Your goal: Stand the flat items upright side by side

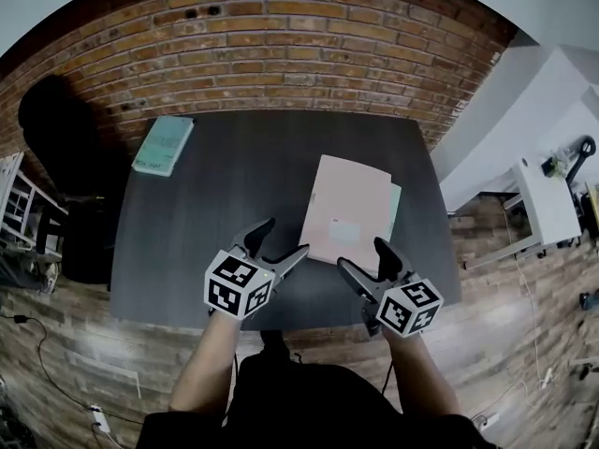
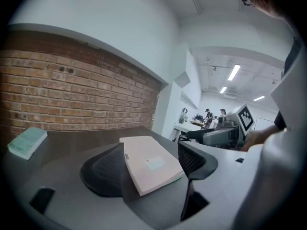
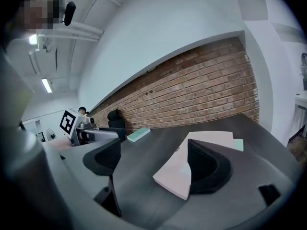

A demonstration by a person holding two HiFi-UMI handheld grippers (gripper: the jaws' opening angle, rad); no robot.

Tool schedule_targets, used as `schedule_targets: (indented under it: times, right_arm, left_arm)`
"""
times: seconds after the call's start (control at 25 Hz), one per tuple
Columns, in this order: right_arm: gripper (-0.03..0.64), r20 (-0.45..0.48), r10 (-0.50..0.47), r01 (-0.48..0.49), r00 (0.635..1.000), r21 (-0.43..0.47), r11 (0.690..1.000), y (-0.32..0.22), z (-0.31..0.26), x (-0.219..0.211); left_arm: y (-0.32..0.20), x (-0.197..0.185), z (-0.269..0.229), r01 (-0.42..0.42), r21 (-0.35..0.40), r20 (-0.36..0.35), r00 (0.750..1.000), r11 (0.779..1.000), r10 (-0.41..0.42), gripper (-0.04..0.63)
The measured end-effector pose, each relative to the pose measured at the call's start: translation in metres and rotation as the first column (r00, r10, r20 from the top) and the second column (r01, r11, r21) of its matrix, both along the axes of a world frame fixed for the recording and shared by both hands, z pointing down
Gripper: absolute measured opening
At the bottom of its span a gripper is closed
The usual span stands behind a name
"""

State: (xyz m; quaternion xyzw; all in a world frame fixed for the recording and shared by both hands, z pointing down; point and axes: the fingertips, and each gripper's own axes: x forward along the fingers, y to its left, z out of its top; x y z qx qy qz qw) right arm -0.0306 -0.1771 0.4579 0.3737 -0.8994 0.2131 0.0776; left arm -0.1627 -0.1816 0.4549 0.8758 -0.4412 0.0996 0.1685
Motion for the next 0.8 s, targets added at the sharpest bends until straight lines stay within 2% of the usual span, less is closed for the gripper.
schedule_targets:
  times: [0.12,0.28,0.44,0.64,0.8]
  right_arm:
    - [0.446,-0.049,0.003,-0.003,0.999,0.002,1.000,-0.014,0.007,-0.019]
    - [0.446,-0.072,0.064,-0.065,0.995,-0.009,0.998,-0.033,0.011,-0.019]
    - [0.446,-0.093,0.134,-0.140,0.987,-0.059,0.988,-0.046,0.028,0.000]
    - [0.446,-0.102,0.197,-0.206,0.975,-0.089,0.974,-0.070,0.048,0.029]
    - [0.446,-0.115,0.221,-0.235,0.969,-0.130,0.963,-0.087,0.071,0.052]
  left_arm:
    - [-0.021,-0.009,0.005,-0.047,-0.011,-0.013,0.999,0.999,0.046,0.365]
    - [-0.041,-0.015,0.012,-0.104,-0.026,-0.011,0.995,0.994,0.104,0.364]
    - [-0.058,-0.014,0.025,-0.134,-0.057,-0.020,0.991,0.989,0.133,0.364]
    - [-0.080,0.002,0.054,-0.167,-0.115,0.014,0.985,0.979,0.170,0.365]
    - [-0.095,0.016,0.081,-0.174,-0.190,0.029,0.983,0.966,0.183,0.367]
